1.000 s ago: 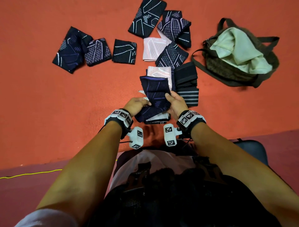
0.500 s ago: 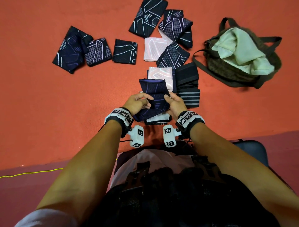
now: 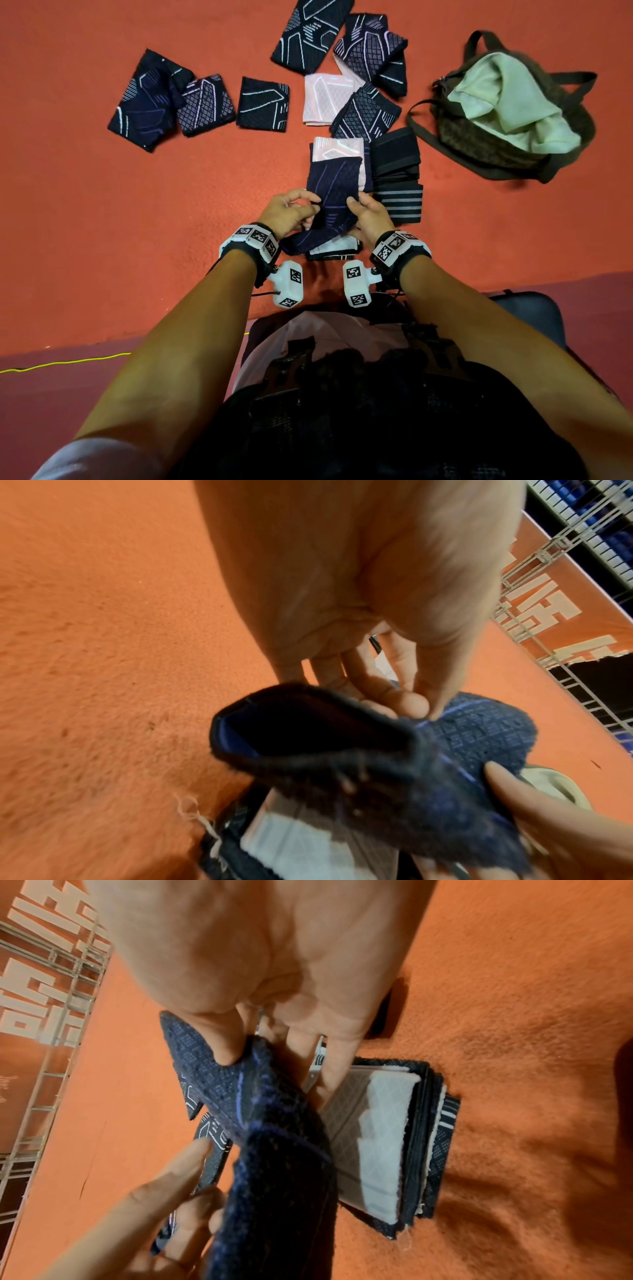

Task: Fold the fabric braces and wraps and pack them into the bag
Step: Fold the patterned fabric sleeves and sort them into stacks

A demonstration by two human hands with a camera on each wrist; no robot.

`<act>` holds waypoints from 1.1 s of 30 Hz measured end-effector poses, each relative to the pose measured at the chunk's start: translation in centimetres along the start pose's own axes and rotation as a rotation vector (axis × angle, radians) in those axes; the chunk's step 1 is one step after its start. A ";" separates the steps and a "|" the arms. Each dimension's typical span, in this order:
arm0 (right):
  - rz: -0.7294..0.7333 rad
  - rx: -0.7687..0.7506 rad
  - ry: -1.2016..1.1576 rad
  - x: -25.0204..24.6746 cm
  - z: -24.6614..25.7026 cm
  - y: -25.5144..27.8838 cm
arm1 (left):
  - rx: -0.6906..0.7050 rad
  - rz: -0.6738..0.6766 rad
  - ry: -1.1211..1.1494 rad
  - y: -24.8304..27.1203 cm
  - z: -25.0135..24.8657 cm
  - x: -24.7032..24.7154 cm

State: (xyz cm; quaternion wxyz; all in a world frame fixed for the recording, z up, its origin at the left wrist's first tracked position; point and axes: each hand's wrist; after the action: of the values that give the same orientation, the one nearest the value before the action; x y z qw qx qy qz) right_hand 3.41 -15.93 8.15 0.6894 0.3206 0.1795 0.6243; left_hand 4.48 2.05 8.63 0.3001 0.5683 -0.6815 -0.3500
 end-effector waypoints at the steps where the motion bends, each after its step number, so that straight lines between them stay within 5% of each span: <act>1: 0.003 0.002 -0.002 0.0 0.0 0.0 | -0.017 -0.007 0.003 0.0 0.0 0.0; 7: 0.048 0.022 -0.027 0.0 0.4 0.3 | -0.107 -0.151 -0.048 -0.7 0.7 -0.1; 15: 0.033 0.028 -0.117 0.0 0.6 0.2 | -0.075 -0.011 -0.066 -0.7 0.8 -0.5; 33: 0.031 0.017 0.014 -1.6 -0.3 0.1 | -0.023 -0.166 0.139 -0.6 1.3 -1.6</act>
State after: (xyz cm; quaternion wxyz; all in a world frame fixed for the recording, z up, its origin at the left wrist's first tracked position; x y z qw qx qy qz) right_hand 2.94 -17.39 7.77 0.6757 0.3248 0.1844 0.6356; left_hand 4.01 3.74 7.36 0.3233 0.6422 -0.6055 -0.3412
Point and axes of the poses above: each hand's wrist, its own y-axis away from the middle knuckle, its own x-axis out of the palm, z = x × y, and after that the axes turned 9 degrees about -x, right-handed
